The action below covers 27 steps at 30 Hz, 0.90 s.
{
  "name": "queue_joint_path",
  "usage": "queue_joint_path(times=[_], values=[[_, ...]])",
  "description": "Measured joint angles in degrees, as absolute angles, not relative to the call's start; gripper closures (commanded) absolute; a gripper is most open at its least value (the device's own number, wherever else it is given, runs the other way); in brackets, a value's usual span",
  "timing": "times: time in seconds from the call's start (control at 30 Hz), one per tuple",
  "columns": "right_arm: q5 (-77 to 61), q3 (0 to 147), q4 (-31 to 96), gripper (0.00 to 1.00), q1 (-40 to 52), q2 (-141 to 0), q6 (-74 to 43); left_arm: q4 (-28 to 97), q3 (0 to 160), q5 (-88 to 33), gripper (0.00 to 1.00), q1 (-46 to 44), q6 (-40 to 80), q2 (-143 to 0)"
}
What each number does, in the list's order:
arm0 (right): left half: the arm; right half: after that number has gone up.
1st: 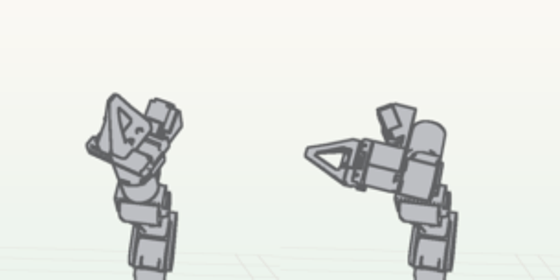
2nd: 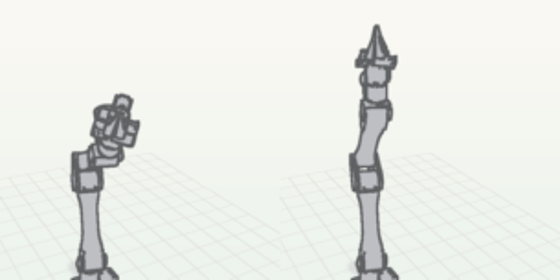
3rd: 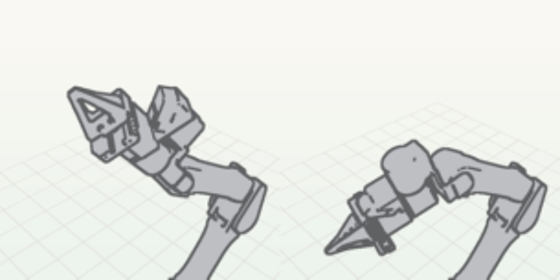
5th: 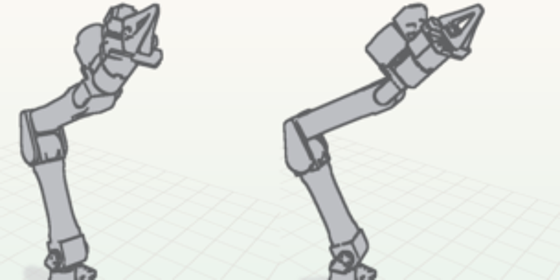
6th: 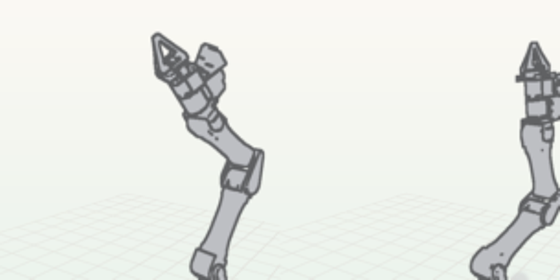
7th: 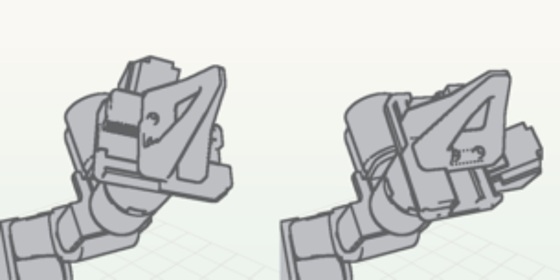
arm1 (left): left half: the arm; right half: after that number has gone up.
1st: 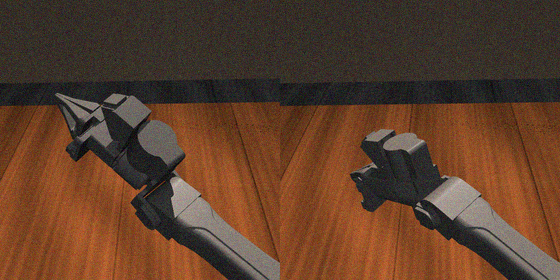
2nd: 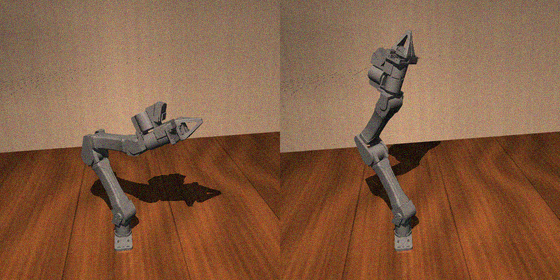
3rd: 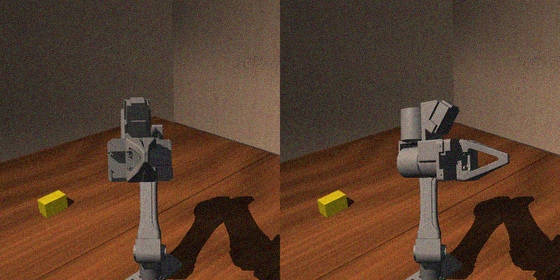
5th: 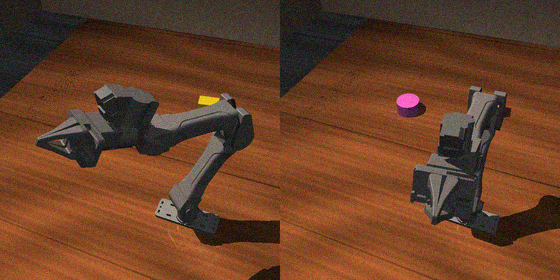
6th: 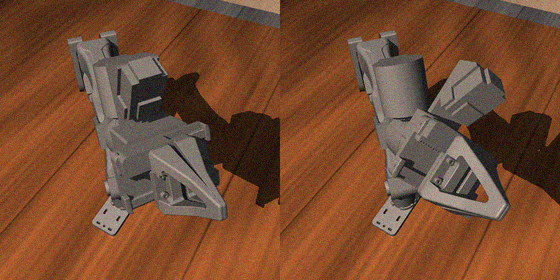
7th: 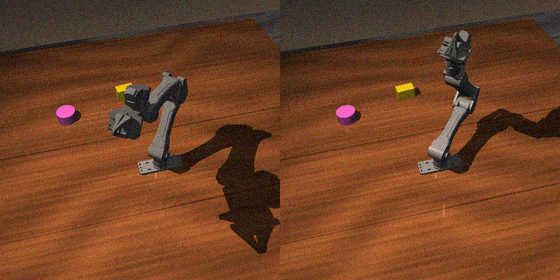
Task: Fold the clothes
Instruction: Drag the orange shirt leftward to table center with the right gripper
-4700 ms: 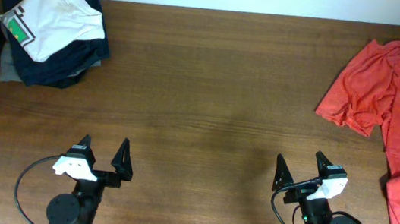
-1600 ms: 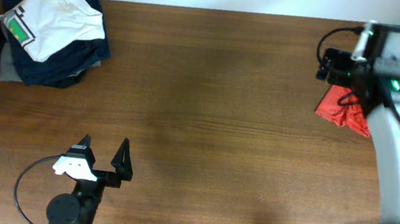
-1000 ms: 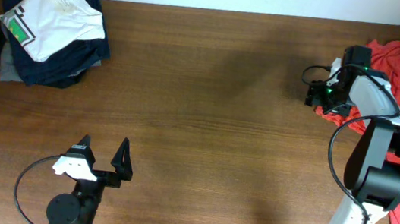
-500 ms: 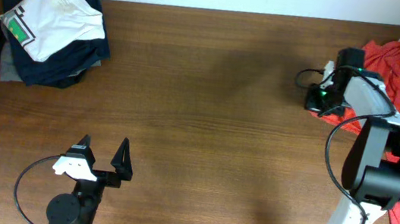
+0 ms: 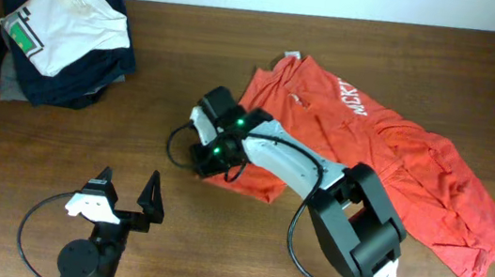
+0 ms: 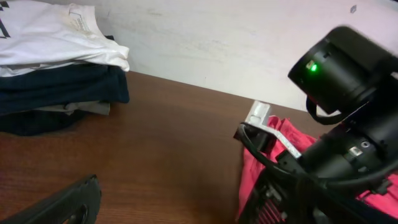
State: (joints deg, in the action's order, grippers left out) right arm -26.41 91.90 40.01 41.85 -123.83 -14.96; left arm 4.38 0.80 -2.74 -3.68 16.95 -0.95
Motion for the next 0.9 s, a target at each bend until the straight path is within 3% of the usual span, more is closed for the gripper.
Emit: queue_joint_path(times=[0.13,0.27,0.4,0.5,0.6,0.8,0.9], values=[[-22.41,102.06,56.58,0.01,39.24,-124.07,-14.57,4.43,0.80,-2.74,0.01,-3.68,16.95,-0.95],[-11.79,113.03,71.81,0.01,21.87,-123.79,-13.15,4.40,0.80,-2.74,0.01,-3.68,16.95,-0.95],[-2.85,111.37,79.31,0.01,3.99,-123.81,-12.05,4.40,0.80,-2.72,0.01,-3.68,16.95,-0.95],[-5.82,104.73,80.66,0.01,-5.45,-123.83,-12.03,4.38,0.80,-2.74,0.01,-3.68,16.95,-0.95],[-7.35,97.27,80.03,0.01,-6.72,-123.83,-10.00,4.40,0.80,-2.72,0.01,-3.68,16.95,-0.95],[-2.90,97.14,71.70,0.00,-6.66,-123.83,-8.73,4.40,0.80,-2.74,0.01,-3.68,16.95,-0.95],[-1.02,96.03,68.36,0.07,-6.66,-123.83,-8.34,4.40,0.80,-2.72,0.01,-3.68,16.95,-0.95]])
